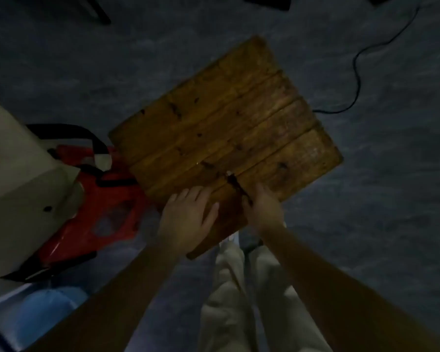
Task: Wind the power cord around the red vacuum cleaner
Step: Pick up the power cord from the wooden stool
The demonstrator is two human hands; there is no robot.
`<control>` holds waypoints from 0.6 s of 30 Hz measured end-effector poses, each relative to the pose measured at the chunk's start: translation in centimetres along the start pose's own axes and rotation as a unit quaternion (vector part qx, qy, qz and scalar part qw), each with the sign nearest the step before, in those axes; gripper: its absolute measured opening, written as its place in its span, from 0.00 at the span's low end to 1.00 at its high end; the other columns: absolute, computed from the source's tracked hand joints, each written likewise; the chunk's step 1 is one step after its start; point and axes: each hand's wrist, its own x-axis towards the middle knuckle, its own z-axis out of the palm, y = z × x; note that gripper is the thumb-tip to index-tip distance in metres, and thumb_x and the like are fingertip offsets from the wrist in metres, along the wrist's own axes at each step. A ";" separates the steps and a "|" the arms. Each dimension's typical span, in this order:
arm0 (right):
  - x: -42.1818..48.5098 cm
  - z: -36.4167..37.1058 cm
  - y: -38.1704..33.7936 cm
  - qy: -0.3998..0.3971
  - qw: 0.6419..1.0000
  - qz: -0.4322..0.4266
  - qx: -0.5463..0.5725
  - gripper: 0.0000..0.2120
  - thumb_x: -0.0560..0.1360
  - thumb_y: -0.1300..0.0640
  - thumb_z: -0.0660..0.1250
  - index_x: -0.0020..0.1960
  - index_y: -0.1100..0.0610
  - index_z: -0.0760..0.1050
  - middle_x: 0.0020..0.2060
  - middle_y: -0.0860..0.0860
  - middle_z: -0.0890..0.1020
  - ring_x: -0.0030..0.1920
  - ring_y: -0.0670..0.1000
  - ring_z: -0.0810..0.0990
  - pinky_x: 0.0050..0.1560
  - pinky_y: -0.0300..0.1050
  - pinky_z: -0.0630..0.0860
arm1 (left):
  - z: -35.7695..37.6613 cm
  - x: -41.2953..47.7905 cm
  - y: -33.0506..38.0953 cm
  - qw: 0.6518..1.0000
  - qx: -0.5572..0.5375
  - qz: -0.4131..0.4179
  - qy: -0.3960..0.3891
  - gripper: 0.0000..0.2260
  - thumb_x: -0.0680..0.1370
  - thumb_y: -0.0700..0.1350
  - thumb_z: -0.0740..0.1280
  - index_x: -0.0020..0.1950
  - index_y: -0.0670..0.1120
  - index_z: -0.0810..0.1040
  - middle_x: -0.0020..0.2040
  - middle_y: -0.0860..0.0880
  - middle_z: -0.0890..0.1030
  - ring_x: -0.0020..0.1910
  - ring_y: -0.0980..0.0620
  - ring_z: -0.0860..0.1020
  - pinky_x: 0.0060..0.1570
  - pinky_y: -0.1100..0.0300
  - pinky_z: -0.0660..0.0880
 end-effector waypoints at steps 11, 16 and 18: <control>3.7 4.6 3.8 0.023 0.995 0.059 0.078 0.04 0.78 0.50 0.65 0.51 0.47 0.76 0.45 0.45 0.81 0.43 0.47 0.80 0.45 0.53 0.82 | 4.7 2.6 -1.4 0.998 -0.018 -0.010 -0.054 0.24 0.80 0.57 0.51 0.65 0.46 0.76 0.60 0.48 0.81 0.55 0.48 0.79 0.53 0.52 0.74; 0.8 -0.4 2.7 0.032 0.974 0.037 0.221 0.00 0.76 0.50 0.68 0.47 0.45 0.78 0.42 0.43 0.82 0.44 0.44 0.82 0.46 0.50 0.82 | 0.3 2.1 0.1 0.996 -0.054 0.003 -0.071 0.26 0.80 0.60 0.50 0.70 0.49 0.73 0.64 0.51 0.78 0.61 0.52 0.76 0.61 0.52 0.72; -0.7 -4.2 1.8 0.059 0.971 0.022 0.232 0.02 0.76 0.51 0.69 0.45 0.45 0.78 0.41 0.43 0.82 0.42 0.41 0.81 0.42 0.45 0.81 | -2.9 1.9 1.6 0.997 -0.048 0.022 -0.062 0.24 0.81 0.60 0.51 0.71 0.49 0.71 0.66 0.52 0.77 0.63 0.53 0.75 0.62 0.52 0.71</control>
